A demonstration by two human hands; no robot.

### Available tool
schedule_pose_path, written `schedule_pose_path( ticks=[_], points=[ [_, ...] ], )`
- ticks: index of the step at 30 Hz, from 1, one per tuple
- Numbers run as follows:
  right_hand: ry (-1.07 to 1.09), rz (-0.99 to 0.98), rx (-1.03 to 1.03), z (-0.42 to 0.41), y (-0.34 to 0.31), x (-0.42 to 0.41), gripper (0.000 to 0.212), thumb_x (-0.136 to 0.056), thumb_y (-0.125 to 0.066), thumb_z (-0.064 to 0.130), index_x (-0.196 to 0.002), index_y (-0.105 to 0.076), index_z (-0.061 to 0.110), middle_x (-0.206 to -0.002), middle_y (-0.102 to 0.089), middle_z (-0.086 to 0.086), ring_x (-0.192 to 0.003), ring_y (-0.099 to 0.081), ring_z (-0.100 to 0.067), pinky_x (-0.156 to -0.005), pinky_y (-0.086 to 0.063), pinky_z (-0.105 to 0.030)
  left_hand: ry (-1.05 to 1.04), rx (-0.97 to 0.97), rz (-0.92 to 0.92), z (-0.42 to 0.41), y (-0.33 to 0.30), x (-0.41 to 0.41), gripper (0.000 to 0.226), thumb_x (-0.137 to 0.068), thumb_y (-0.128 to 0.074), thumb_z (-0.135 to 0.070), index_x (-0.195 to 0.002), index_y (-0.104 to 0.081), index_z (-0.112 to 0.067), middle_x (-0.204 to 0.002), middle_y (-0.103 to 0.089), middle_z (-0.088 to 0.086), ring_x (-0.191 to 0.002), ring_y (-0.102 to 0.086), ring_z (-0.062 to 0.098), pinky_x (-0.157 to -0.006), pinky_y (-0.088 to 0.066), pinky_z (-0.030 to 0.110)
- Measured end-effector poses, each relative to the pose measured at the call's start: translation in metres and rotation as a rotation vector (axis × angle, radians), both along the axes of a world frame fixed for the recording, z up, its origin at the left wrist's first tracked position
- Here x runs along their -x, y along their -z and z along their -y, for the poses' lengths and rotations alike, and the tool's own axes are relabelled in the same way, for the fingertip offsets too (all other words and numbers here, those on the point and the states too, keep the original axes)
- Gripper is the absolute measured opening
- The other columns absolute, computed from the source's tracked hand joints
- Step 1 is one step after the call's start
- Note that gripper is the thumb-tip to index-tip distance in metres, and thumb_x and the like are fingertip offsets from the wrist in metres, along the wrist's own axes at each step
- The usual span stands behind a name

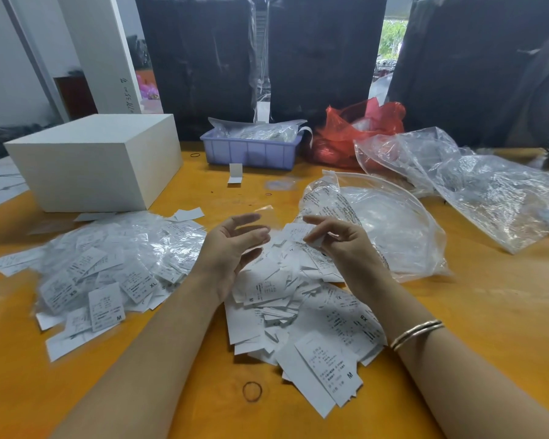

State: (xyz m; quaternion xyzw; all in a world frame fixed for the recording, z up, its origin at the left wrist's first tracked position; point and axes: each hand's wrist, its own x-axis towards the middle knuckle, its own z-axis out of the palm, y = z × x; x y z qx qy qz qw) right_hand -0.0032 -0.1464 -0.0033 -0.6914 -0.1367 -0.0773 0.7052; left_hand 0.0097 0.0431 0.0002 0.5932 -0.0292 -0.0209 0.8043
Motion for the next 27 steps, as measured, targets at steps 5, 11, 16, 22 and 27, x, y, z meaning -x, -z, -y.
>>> schedule_pose_path(
  ticks=[5,11,16,22,27],
  points=[
    [-0.080,-0.034,-0.038,0.002,0.002,0.001,0.033,-0.085,-0.048,-0.005,-0.081,-0.074,0.015,-0.090,-0.073,-0.007,-0.096,-0.068,-0.022,-0.086,-0.053,-0.028,0.007,-0.031,0.037,0.000,0.001,0.000,0.026,-0.076,-0.071,-0.005,-0.096,-0.066,-0.021,-0.078,-0.072,-0.008,-0.076,-0.067,0.006,-0.067,-0.049,0.020],
    [0.016,-0.036,-0.044,-0.001,-0.003,0.001,0.010,-0.080,-0.069,0.025,-0.086,-0.076,0.026,-0.093,-0.073,0.002,-0.086,-0.061,-0.008,-0.075,-0.044,-0.022,0.043,-0.026,0.068,0.001,0.000,0.002,0.027,-0.078,-0.068,-0.001,-0.098,-0.066,-0.021,-0.078,-0.070,-0.008,-0.075,-0.066,0.005,-0.063,-0.051,0.016],
    [0.011,-0.037,-0.276,-0.002,-0.004,0.000,0.051,-0.084,-0.058,-0.008,-0.121,-0.053,0.027,-0.090,-0.069,-0.007,-0.074,-0.065,-0.010,-0.062,-0.048,-0.015,0.078,-0.019,0.087,0.002,-0.001,0.004,0.028,-0.079,-0.067,0.000,-0.096,-0.067,-0.023,-0.079,-0.069,-0.007,-0.075,-0.065,0.006,-0.067,-0.051,0.020],
    [0.090,-0.228,-0.359,-0.011,-0.006,0.002,0.014,-0.082,-0.064,0.003,-0.096,-0.065,0.009,-0.090,-0.069,-0.007,-0.093,-0.065,-0.024,-0.078,-0.052,-0.028,0.116,-0.038,0.103,0.003,-0.002,0.006,0.031,-0.080,-0.066,0.001,-0.100,-0.067,-0.022,-0.080,-0.068,-0.007,-0.076,-0.064,0.007,-0.072,-0.049,0.024],
    [0.136,-0.241,-0.258,-0.018,-0.007,0.005,0.012,-0.082,-0.065,0.002,-0.085,-0.065,0.014,-0.077,-0.066,-0.001,-0.075,-0.059,-0.015,-0.068,-0.043,-0.025,0.126,-0.076,0.130,0.004,-0.002,0.007,0.032,-0.080,-0.065,0.001,-0.103,-0.065,-0.022,-0.078,-0.068,-0.008,-0.074,-0.063,0.005,-0.067,-0.050,0.019]
  ],
)
